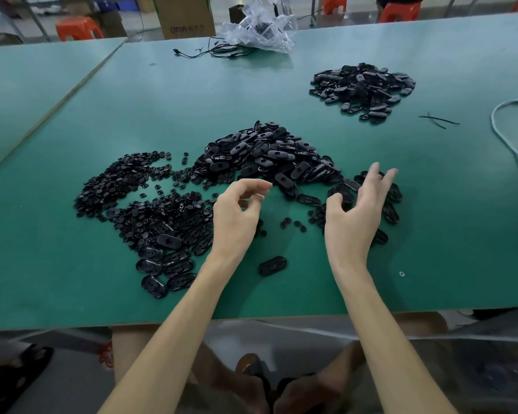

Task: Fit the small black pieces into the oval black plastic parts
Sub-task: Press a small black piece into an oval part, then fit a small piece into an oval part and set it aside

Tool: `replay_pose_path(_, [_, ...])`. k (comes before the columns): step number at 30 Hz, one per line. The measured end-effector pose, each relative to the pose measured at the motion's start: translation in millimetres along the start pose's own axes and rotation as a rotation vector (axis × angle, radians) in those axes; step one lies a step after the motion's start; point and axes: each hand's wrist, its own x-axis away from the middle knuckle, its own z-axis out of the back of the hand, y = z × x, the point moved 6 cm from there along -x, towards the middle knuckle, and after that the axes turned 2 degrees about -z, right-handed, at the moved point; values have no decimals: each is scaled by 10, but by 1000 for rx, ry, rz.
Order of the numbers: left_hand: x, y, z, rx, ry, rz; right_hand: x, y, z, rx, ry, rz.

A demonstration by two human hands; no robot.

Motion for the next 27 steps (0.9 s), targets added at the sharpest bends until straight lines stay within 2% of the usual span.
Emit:
replay_pose_path(3, [-6,-22,-2,-7,18,8,29,-75,-28,139,-14,143])
replay_pose_path(6, [-8,-38,10,-8,44,20,74,-84,-170,341,-149,222])
replay_pose_path(10, [-14,-35,-5,42,24,23,100,-23,-280,659,-194,247])
replay_pose_path(13, [-10,-26,-24,37,-9,24,113,-15,-288,709,-193,249])
replay_pose_path(17, [-2,15,-103,-64,-147,-18,118,-48,-272,673,-169,273])
replay_pose_path(20, [39,41,-236,-320,-317,-92,106,-80,-240,563,-134,276])
replay_pose_path(22, [53,18,-273,-426,-345,-103,103,-101,-222,487,-118,281])
replay_pose_path(27, [33,-1,-268,-424,-334,-78,123,-141,-205,212,-175,257])
